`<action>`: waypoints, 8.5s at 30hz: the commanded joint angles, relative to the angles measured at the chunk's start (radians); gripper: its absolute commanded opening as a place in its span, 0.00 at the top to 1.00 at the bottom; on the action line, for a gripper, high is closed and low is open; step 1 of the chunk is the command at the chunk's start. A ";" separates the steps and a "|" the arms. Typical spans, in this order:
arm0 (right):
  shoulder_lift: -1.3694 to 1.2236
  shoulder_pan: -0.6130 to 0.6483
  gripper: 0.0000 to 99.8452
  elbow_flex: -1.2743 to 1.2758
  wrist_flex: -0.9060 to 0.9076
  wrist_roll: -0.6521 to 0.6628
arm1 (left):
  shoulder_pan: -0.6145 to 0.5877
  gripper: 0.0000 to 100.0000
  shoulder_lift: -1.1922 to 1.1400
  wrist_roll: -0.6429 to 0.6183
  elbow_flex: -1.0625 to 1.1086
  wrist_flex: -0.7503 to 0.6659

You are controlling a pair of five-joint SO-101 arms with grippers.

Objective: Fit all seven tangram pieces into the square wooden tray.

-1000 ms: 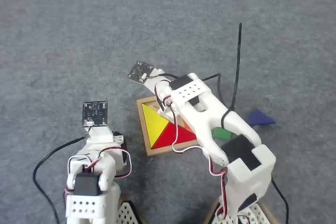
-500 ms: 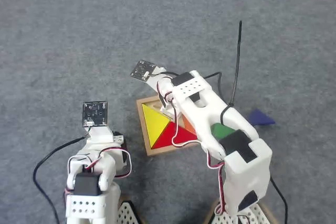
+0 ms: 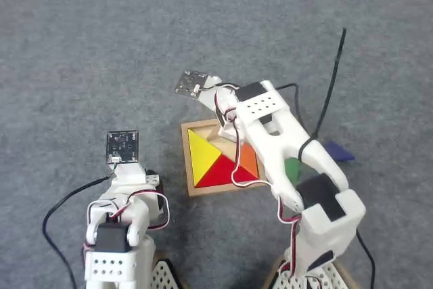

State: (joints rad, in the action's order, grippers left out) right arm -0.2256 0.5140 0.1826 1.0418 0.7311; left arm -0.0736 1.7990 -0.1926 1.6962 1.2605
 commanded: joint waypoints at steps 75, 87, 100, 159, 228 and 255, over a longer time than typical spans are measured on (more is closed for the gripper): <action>-0.171 0.031 0.93 -0.166 -0.114 -0.505 | -0.006 0.99 0.020 0.009 -0.013 0.002; -0.031 0.111 0.94 0.052 -0.150 -0.470 | -0.006 0.99 0.020 0.009 -0.013 0.002; 0.171 0.105 0.94 0.175 -0.168 -0.470 | -0.006 0.99 0.020 0.009 -0.013 0.002; 0.209 -0.252 0.81 0.480 -0.027 -0.726 | -0.006 0.99 0.020 0.009 -0.013 0.002; 0.441 0.028 0.92 0.310 -0.044 -0.486 | -0.006 0.99 0.020 0.009 -0.013 0.002; 0.059 0.140 0.81 0.064 -0.039 -0.350 | -0.006 0.99 0.020 0.009 -0.013 0.002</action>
State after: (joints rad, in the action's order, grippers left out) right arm -0.1749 0.6506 0.3084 0.9958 0.3690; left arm -0.0736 1.7990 -0.1926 1.6962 1.2605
